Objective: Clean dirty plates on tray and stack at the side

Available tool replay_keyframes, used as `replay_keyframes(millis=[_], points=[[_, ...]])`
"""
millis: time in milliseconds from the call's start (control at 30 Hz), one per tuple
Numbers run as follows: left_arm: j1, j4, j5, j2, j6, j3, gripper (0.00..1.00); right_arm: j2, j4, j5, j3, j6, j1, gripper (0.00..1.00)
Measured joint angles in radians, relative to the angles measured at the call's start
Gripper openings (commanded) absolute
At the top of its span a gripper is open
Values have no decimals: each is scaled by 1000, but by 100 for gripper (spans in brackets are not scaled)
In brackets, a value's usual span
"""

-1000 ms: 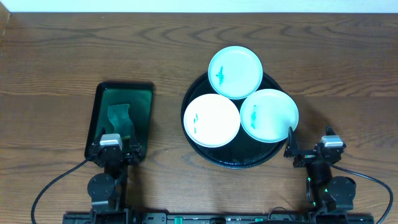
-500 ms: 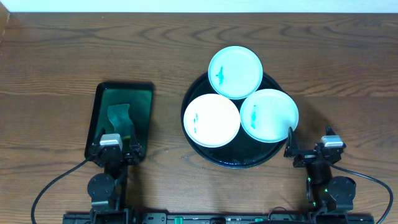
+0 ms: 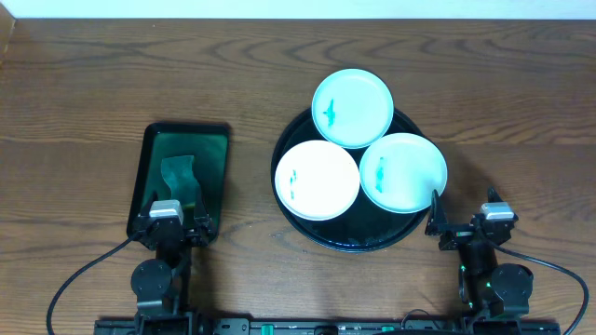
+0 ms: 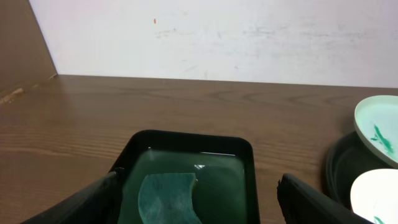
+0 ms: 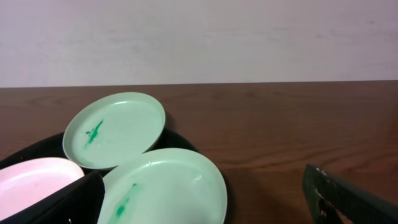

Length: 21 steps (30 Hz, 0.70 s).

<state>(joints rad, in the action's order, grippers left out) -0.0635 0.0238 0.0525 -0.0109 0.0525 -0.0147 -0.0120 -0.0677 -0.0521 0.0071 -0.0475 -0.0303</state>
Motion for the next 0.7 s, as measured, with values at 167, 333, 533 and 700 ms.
replay_keyframes(millis=[167,333,533,700], points=[[0,-5,26,0,-31,0,81,0,0,0,0,0,0,99],[0,-48,221,0,-171,2,81,0,0,0,0,0,0,99],[0,-560,508,-3,-422,8,81,0,-1,0,0,0,0,99],[1,-702,490,0,-498,-20,81,0,0,0,0,0,0,99]])
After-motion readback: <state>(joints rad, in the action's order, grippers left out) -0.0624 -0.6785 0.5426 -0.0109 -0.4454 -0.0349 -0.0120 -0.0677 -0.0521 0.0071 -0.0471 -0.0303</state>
